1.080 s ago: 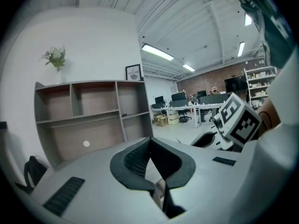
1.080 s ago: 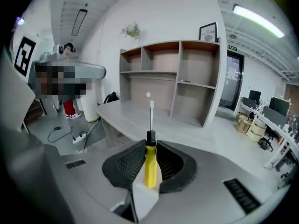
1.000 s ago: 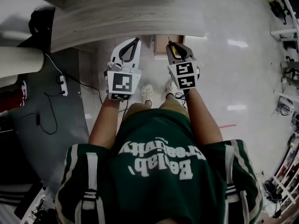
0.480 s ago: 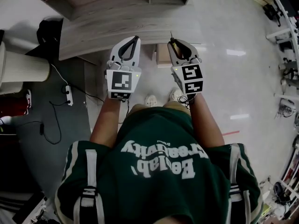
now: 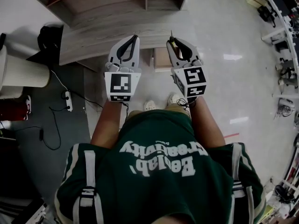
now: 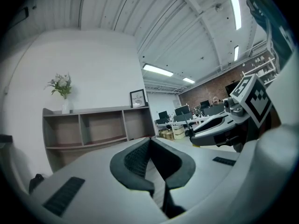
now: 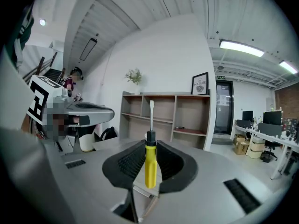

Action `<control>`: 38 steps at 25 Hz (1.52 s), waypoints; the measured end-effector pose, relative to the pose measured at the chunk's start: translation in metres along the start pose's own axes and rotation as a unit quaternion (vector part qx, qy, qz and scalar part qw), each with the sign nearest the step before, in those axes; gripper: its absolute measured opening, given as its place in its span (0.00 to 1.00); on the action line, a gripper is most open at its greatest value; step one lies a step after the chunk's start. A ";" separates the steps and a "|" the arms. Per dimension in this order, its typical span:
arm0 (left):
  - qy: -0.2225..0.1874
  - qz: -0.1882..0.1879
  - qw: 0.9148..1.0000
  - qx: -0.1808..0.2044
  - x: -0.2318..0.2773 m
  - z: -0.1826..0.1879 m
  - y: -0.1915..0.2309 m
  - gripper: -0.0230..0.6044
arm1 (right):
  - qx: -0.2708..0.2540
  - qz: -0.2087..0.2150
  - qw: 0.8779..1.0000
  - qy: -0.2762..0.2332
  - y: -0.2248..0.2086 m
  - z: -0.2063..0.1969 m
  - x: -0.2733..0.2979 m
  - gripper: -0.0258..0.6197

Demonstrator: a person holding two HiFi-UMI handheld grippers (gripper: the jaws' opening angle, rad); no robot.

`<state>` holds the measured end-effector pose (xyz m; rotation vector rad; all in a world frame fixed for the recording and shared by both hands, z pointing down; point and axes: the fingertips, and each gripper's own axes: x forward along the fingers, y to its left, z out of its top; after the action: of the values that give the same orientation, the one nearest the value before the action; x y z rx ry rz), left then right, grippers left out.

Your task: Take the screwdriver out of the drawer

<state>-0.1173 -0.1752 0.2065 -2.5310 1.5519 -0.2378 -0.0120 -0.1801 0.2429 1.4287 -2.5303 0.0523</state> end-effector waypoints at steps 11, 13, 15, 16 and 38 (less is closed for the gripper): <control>0.002 0.009 1.000 -0.005 -0.007 0.002 0.007 0.06 | 0.011 0.002 1.000 -0.019 0.000 0.005 -0.004 0.18; 0.004 0.010 1.000 -0.004 -0.008 0.002 0.006 0.06 | 0.013 0.003 1.000 -0.023 0.001 0.005 -0.005 0.18; 0.004 0.011 1.000 -0.004 -0.007 0.003 0.006 0.06 | 0.012 0.004 1.000 -0.026 0.000 0.007 -0.005 0.18; 0.004 0.011 1.000 -0.003 -0.006 0.004 0.006 0.06 | 0.011 0.004 1.000 -0.026 -0.001 0.007 -0.004 0.18; 0.003 0.002 1.000 -0.002 -0.003 0.005 0.005 0.06 | -0.002 0.004 1.000 -0.009 0.000 0.004 -0.003 0.18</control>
<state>-0.1215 -0.1741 0.2002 -2.5329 1.5616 -0.2416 -0.0112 -0.1785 0.2382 1.4251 -2.5487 0.0346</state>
